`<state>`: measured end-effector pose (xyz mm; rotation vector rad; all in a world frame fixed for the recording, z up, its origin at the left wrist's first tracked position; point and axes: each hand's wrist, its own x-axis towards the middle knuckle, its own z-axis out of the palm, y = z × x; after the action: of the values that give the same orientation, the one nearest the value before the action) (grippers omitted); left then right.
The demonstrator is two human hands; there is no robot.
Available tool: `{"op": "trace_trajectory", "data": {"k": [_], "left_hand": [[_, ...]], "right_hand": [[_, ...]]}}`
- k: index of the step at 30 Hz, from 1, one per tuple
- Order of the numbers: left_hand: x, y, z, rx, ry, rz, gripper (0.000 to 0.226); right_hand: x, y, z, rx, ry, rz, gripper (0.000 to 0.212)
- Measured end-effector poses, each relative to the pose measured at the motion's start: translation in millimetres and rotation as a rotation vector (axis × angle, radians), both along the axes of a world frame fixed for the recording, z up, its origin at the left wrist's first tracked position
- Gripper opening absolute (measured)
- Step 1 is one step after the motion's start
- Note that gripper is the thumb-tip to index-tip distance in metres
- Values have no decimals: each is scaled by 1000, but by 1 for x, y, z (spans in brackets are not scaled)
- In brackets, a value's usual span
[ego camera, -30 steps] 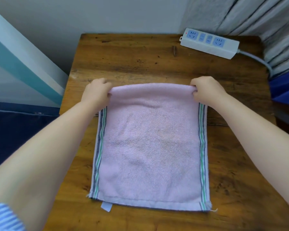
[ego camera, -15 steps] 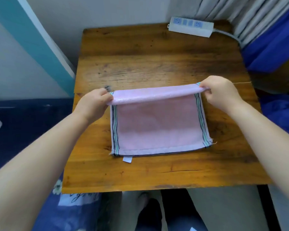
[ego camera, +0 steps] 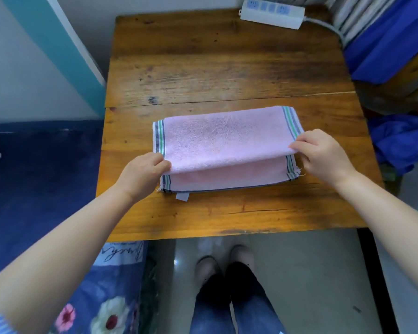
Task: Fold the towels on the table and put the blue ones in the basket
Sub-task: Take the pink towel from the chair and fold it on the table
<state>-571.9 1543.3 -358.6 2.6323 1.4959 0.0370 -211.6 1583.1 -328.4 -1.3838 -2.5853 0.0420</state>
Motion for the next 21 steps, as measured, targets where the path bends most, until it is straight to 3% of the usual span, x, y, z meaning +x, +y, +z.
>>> {"op": "trace_trajectory", "data": {"k": [5, 14, 17, 19, 21], "left_hand": [[4, -12, -12, -66, 115, 7, 42], [13, -19, -20, -47, 167, -95, 48], [14, -22, -24, -45, 211, -44, 43], [15, -25, -33, -116, 244, 88, 27], [15, -27, -40, -273, 284, 231, 19]], "right_hand": [[3, -19, -30, 93, 2, 80, 24], [12, -32, -56, 124, 28, 27, 31], [15, -34, -59, 141, 36, 35, 26], [16, -36, -61, 141, 42, 35, 17], [15, -38, -64, 117, 50, 13, 21]]}}
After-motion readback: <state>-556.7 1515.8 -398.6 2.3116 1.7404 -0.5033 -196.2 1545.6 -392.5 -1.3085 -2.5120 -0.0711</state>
